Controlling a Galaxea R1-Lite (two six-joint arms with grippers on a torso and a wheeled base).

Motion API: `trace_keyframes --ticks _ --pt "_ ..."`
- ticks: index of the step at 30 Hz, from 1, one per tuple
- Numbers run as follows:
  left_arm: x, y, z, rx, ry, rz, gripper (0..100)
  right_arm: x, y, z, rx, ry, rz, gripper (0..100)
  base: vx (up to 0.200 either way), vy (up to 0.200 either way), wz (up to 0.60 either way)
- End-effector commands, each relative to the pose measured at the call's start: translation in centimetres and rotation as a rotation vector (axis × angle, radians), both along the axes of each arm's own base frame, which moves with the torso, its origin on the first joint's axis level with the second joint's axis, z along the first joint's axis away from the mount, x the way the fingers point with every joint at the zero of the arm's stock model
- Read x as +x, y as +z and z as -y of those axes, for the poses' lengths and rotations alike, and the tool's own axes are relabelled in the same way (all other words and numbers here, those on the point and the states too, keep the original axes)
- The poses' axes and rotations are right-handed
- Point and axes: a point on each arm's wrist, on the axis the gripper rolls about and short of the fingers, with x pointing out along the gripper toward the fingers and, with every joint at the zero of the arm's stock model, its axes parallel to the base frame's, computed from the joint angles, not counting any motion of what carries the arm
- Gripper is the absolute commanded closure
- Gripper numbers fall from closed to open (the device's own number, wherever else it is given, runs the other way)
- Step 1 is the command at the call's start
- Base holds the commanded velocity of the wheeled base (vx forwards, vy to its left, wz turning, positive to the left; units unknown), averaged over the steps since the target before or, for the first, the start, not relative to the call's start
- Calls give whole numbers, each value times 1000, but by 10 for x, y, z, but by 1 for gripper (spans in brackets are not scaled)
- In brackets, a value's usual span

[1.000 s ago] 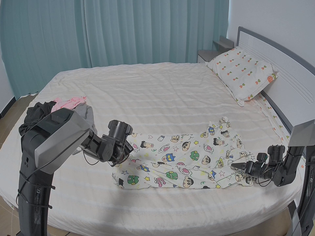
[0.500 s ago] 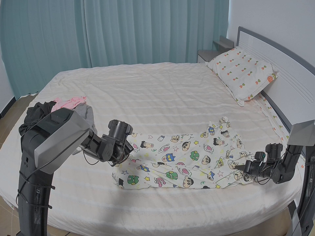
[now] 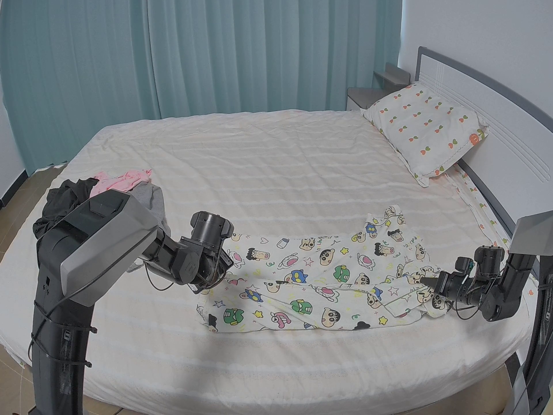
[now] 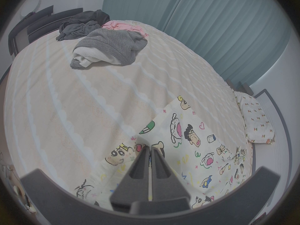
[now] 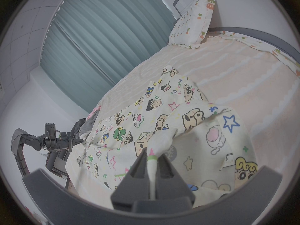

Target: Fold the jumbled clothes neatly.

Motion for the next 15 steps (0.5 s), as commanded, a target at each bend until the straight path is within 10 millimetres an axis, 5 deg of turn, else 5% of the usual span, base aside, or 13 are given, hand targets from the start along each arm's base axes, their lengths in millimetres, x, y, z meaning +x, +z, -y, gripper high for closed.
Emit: trace_keyframes --ticks 1,15 --pt "1 -1 1 -1 0 3 100 1 -1 2 -1 -8 5 100 0 0 0" --pt "6 -7 3 -2 -4 1 100 13 7 10 36 -56 41 100 0 0 0"
